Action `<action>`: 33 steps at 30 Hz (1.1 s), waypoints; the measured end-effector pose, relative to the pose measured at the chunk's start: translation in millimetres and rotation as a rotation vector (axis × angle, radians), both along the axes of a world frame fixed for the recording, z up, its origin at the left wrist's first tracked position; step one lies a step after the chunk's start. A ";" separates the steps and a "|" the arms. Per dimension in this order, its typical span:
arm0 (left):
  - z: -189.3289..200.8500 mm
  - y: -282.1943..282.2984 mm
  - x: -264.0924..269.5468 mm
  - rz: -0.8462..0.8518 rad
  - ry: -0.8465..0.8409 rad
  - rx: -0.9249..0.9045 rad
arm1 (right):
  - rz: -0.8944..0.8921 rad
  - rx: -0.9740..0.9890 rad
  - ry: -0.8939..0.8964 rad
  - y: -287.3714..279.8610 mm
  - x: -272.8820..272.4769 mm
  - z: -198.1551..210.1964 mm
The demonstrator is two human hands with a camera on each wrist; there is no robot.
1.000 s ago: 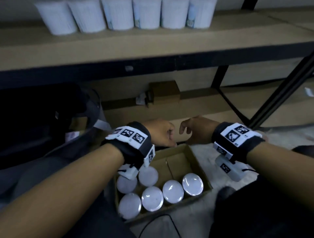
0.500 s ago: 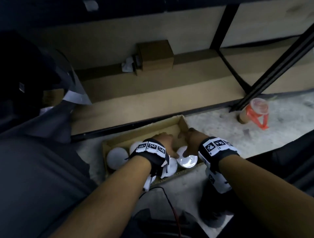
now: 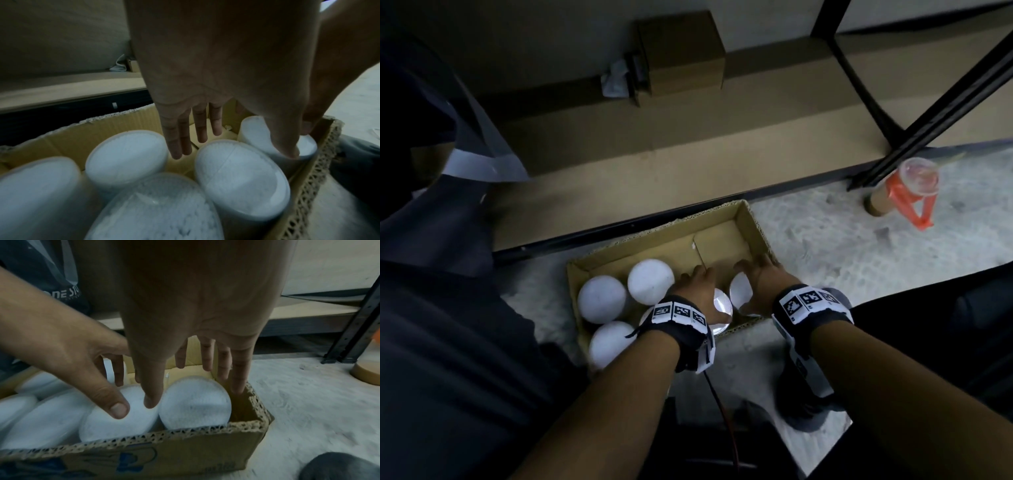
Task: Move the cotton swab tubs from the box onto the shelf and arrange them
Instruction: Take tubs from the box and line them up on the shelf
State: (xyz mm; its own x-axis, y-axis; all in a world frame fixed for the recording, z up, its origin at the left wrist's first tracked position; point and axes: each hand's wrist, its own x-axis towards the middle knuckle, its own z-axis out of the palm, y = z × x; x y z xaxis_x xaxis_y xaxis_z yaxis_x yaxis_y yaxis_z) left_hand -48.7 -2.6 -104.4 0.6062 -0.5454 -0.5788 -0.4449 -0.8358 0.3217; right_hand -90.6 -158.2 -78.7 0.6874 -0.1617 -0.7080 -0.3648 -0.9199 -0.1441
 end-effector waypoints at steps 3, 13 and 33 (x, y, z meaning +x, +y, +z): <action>-4.9 0.4 -1.5 0.017 0.009 -0.023 | -0.030 0.023 0.022 1.6 -0.1 -6.8; -22.0 -4.0 -14.8 0.014 -0.119 -0.002 | -0.018 -0.011 0.060 4.1 -2.4 -26.5; -16.9 -11.5 -12.2 0.010 -0.129 0.013 | -0.021 -0.025 -0.011 6.3 -2.1 -24.8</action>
State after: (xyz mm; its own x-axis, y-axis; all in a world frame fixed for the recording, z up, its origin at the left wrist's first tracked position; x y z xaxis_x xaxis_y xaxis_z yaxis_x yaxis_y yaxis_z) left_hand -60.9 -14.1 -121.3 0.6818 -0.5317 -0.5024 -0.4732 -0.8443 0.2515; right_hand -92.7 -151.9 -103.5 0.6913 -0.1937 -0.6961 -0.3825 -0.9154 -0.1252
